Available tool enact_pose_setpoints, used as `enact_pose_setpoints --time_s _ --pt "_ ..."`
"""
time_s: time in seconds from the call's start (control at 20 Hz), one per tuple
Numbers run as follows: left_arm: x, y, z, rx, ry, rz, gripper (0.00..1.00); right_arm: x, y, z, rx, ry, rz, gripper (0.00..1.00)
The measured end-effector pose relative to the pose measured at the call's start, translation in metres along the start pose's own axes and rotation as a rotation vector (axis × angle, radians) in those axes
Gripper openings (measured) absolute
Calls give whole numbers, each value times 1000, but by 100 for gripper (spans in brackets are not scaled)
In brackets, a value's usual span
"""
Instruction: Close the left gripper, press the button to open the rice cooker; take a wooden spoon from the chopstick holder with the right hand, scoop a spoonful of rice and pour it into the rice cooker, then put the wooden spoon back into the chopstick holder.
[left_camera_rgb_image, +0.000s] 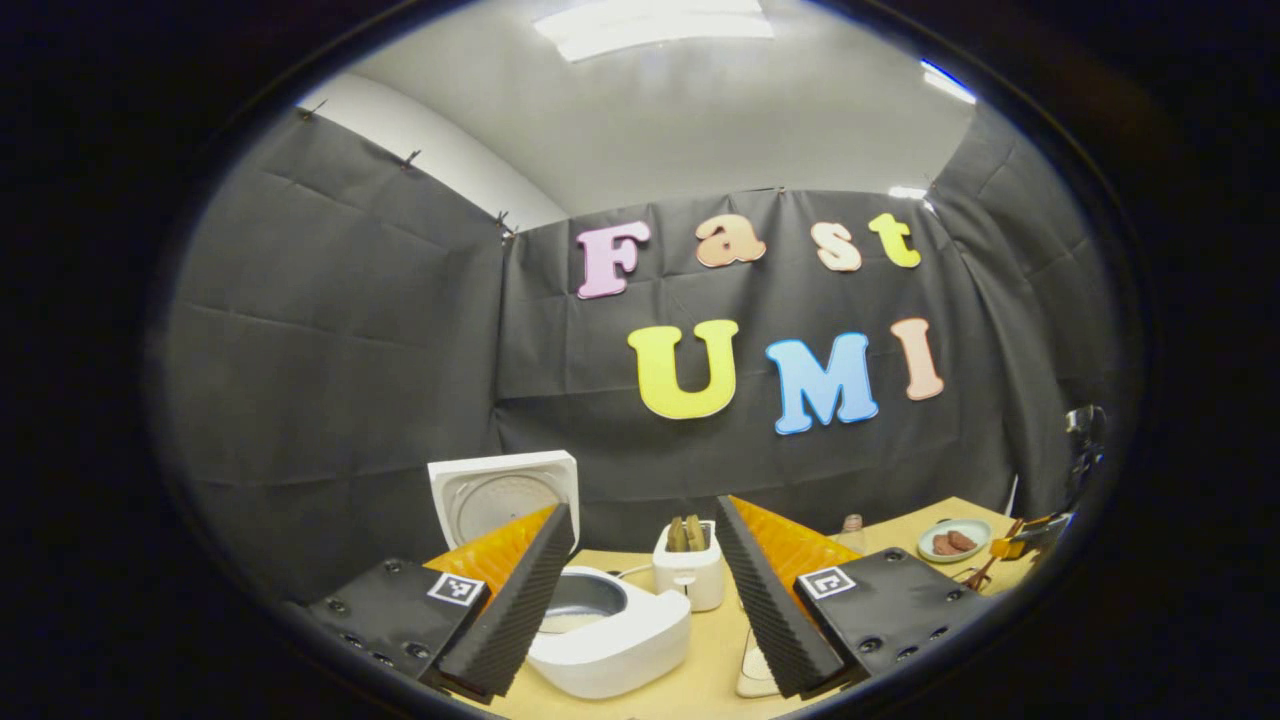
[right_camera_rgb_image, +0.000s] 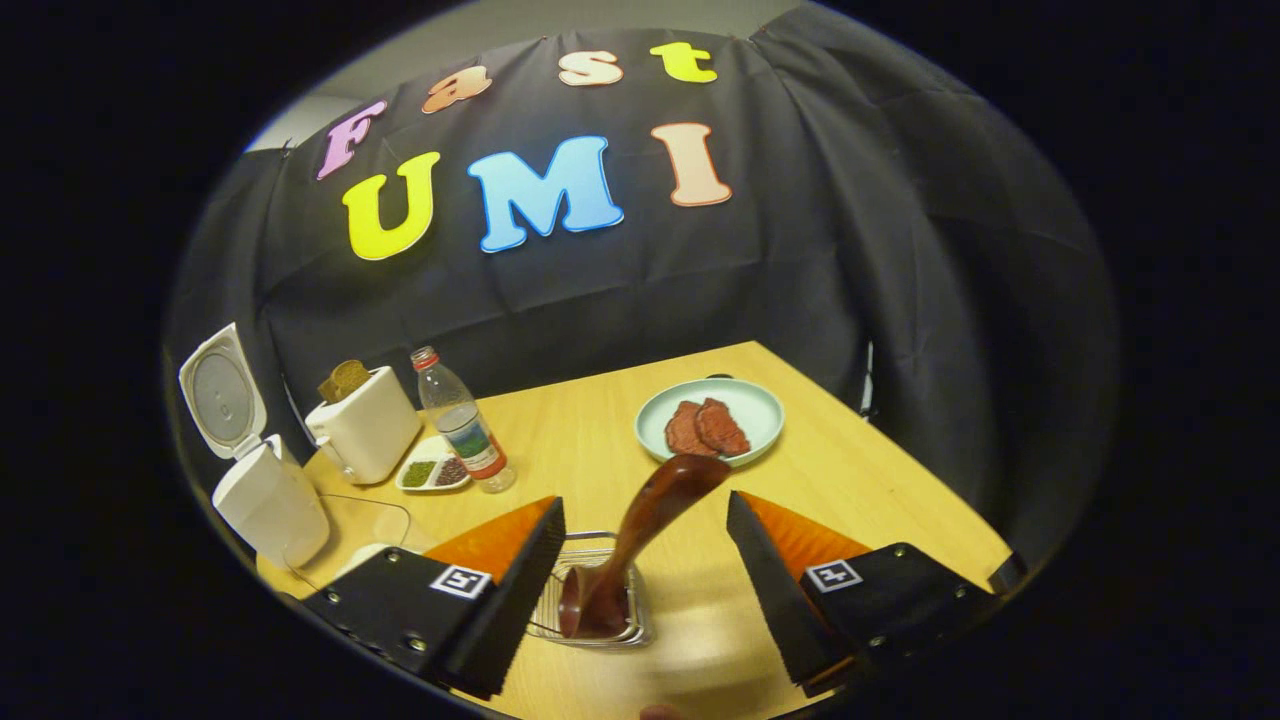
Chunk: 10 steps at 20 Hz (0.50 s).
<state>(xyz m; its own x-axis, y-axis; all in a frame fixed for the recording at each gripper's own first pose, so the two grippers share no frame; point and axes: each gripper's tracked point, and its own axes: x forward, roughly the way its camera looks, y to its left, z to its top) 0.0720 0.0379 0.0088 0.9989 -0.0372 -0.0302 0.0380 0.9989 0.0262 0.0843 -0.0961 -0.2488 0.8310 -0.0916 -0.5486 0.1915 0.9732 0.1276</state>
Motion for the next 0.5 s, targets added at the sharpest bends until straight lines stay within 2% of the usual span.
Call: enact_pose_setpoints --time_s 0.2,0.5 --pt "20 9 -6 -8 9 6 97 -31 -12 32 -27 -74 -38 99" --pt "73 41 -4 -2 0 48 98 -93 7 74 -92 -196 -27 99"
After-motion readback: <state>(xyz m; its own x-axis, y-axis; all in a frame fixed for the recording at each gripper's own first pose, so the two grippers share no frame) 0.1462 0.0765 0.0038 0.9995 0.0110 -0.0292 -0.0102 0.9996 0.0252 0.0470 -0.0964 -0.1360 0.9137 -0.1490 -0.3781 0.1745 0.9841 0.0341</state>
